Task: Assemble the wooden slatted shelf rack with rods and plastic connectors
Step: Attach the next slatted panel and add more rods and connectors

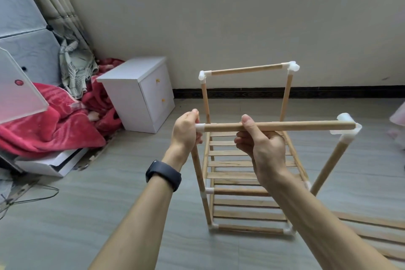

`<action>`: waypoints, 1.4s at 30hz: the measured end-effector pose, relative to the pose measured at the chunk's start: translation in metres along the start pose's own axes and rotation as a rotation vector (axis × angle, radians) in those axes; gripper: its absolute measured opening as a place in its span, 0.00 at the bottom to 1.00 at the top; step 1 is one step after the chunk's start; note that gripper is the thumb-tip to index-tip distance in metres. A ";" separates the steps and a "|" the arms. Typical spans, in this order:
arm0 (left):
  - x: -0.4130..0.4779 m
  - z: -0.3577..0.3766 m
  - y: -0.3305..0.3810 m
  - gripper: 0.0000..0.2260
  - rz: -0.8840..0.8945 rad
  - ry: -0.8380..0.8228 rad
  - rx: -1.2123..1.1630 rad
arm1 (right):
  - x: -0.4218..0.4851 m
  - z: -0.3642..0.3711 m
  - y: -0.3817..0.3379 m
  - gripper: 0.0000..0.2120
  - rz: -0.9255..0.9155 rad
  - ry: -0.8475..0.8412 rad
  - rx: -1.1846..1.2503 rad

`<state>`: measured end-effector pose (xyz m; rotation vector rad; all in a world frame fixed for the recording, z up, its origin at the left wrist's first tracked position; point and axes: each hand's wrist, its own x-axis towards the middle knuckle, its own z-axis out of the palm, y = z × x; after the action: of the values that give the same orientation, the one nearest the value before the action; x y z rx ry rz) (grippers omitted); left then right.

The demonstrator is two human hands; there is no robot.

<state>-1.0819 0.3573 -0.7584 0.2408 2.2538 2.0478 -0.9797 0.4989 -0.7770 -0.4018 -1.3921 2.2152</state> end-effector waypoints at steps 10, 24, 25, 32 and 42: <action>-0.001 -0.004 0.001 0.17 0.000 0.034 0.104 | -0.005 -0.004 -0.015 0.15 0.105 -0.132 -0.031; -0.065 0.119 0.042 0.18 0.947 -0.119 0.990 | 0.018 -0.159 -0.069 0.23 -0.262 0.398 -0.329; -0.067 0.139 0.044 0.19 0.973 -0.181 1.029 | 0.028 -0.159 -0.073 0.26 -0.199 0.313 -0.348; -0.045 0.177 0.039 0.17 0.995 -0.284 1.189 | 0.058 -0.167 -0.069 0.16 -0.141 0.018 -0.354; -0.044 0.177 0.025 0.19 1.024 -0.325 1.278 | 0.066 -0.165 -0.057 0.16 -0.183 0.189 -0.226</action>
<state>-1.0075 0.5258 -0.7532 1.8622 3.0450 0.1452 -0.9397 0.6802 -0.7970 -0.5251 -1.5156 1.8312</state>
